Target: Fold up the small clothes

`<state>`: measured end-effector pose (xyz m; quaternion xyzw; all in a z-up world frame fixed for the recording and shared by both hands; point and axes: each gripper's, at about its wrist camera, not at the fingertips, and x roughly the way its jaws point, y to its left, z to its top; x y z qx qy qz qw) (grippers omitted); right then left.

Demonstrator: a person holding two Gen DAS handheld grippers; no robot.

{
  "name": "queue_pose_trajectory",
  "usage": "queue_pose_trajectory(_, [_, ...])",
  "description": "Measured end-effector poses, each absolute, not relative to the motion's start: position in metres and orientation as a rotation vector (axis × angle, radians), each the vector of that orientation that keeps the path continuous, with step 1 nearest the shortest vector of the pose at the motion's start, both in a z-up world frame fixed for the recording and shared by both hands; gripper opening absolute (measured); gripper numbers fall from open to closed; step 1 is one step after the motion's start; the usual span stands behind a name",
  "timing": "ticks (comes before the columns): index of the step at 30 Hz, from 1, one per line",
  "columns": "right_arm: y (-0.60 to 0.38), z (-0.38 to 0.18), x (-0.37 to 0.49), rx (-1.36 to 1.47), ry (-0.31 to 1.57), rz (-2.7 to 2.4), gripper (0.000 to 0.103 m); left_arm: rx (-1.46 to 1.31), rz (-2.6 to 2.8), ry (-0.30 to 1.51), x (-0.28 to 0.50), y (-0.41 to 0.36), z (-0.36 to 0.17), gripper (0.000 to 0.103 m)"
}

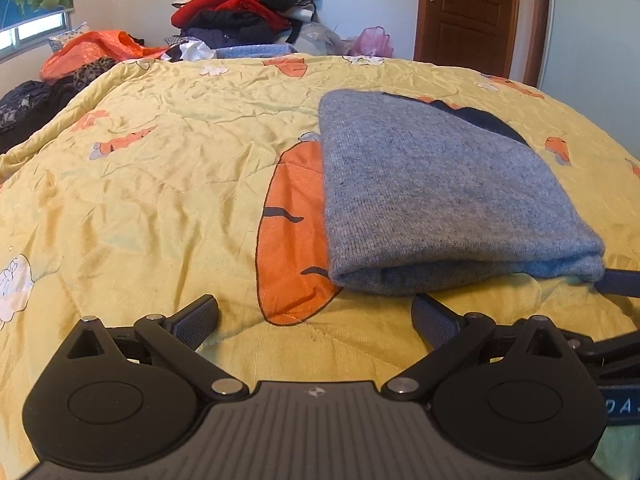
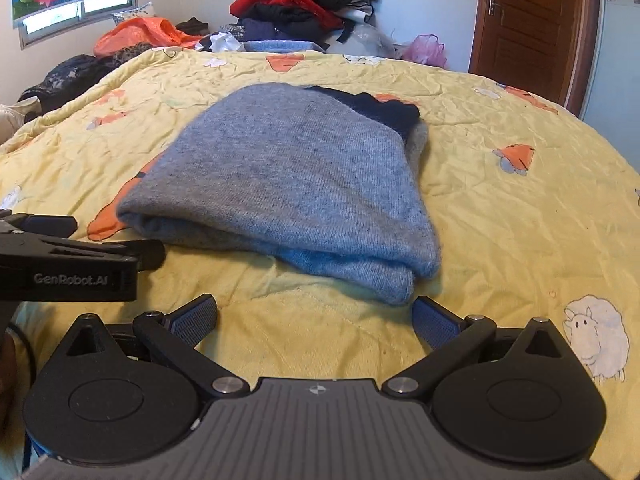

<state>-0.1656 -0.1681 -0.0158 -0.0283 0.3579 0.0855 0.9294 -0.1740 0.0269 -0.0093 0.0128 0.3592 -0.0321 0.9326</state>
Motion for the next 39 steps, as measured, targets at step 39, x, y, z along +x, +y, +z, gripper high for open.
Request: queue_pose_trajectory(39, [-0.1673, -0.0163, -0.1603, -0.057, 0.728, 0.155, 0.103, 0.026, -0.069, 0.727, -0.1741, 0.0283, -0.0102, 0.103])
